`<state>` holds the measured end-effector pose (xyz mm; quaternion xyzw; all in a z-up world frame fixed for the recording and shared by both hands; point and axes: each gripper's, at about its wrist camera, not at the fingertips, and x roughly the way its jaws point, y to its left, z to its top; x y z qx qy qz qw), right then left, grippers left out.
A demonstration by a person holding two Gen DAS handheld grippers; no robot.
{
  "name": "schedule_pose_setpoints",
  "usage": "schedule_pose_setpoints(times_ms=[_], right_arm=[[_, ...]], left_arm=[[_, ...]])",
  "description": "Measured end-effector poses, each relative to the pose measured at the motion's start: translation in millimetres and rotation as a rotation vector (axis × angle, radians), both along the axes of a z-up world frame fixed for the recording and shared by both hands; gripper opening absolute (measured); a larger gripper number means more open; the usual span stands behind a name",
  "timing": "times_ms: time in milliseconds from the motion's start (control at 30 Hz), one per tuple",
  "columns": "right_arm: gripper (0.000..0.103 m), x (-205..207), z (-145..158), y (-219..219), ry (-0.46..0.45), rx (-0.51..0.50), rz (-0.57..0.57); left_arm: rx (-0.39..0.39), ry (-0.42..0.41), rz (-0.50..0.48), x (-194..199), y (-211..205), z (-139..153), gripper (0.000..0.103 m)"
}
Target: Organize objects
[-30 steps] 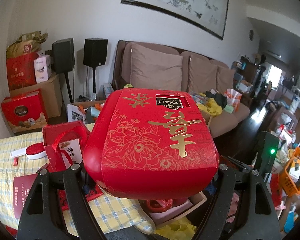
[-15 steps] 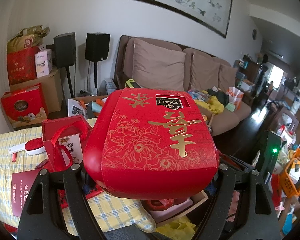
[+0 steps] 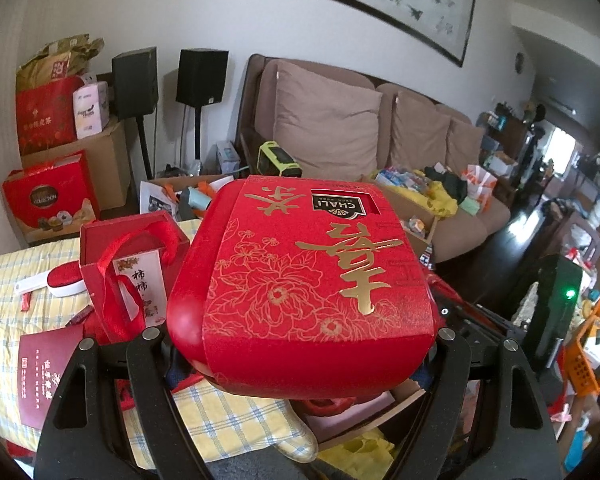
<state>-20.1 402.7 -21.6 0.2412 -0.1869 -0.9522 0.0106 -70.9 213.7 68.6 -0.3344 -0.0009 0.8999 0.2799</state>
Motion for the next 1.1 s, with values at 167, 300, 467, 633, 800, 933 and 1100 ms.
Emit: schedule_pose_setpoints(times_ms=[167, 300, 467, 633, 800, 933, 1100], right_arm=[[0.011, -2, -2, 2, -0.006, -0.003, -0.008], [0.011, -3, -4, 4, -0.012, -0.006, -0.011], [0.011, -4, -6, 6, -0.015, -0.009, -0.019], [0.011, -4, -8, 9, -0.019, -0.013, -0.022], [0.011, -4, -8, 9, -0.019, -0.014, -0.023], [0.011, -4, -8, 8, -0.019, -0.013, -0.023], [0.011, -4, -8, 8, -0.019, -0.013, -0.022]], left_arm=[[-0.005, -0.014, 0.004, -3, -2, -8, 0.079], [-0.011, -0.026, 0.009, -6, -2, -13, 0.079], [-0.016, -0.045, 0.013, -10, -3, -21, 0.079], [-0.021, -0.055, 0.015, -11, -4, -26, 0.079], [-0.03, -0.06, 0.013, -14, -3, -29, 0.079], [-0.031, -0.067, 0.015, -14, -3, -32, 0.079], [-0.034, -0.069, 0.014, -14, -3, -35, 0.079]])
